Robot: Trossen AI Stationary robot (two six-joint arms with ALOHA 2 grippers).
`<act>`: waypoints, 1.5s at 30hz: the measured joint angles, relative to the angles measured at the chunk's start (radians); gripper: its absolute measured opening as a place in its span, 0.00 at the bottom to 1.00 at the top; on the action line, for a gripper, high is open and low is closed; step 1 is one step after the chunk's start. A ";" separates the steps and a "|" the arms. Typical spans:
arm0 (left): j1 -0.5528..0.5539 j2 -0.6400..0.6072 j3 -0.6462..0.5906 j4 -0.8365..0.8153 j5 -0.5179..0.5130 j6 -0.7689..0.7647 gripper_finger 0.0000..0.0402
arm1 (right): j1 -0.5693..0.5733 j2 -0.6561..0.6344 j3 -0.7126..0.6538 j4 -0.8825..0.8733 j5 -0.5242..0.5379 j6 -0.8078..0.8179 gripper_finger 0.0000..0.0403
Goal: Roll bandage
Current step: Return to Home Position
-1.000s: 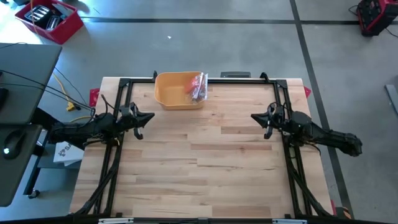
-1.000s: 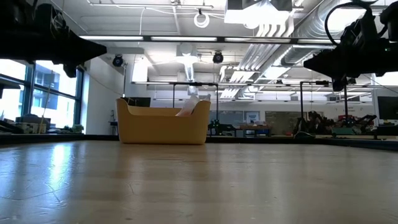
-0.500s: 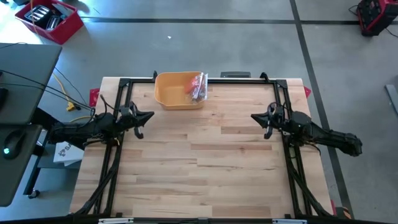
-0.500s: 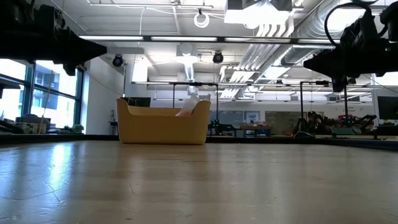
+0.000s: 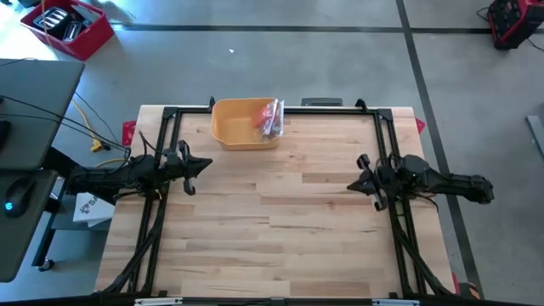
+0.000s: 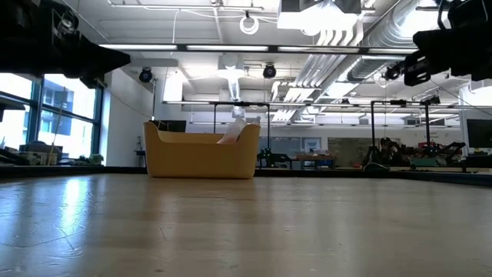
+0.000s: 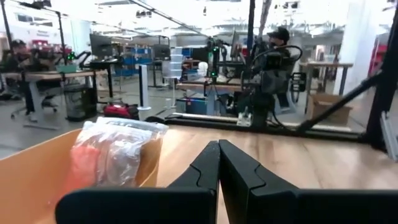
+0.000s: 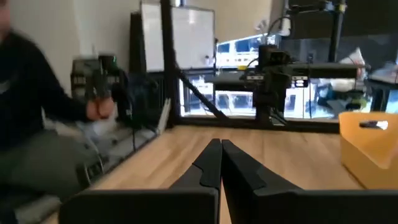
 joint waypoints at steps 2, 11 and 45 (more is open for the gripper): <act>0.000 0.000 0.000 -0.005 0.007 0.032 0.01 | 0.020 0.000 0.000 -0.026 0.033 -0.077 0.00; 0.000 0.023 0.002 -0.080 0.008 0.127 0.01 | 0.030 0.045 0.000 -0.089 0.293 -0.030 0.00; 0.001 0.037 0.001 -0.080 0.002 0.126 0.01 | 0.030 0.083 0.000 -0.096 0.342 0.154 0.00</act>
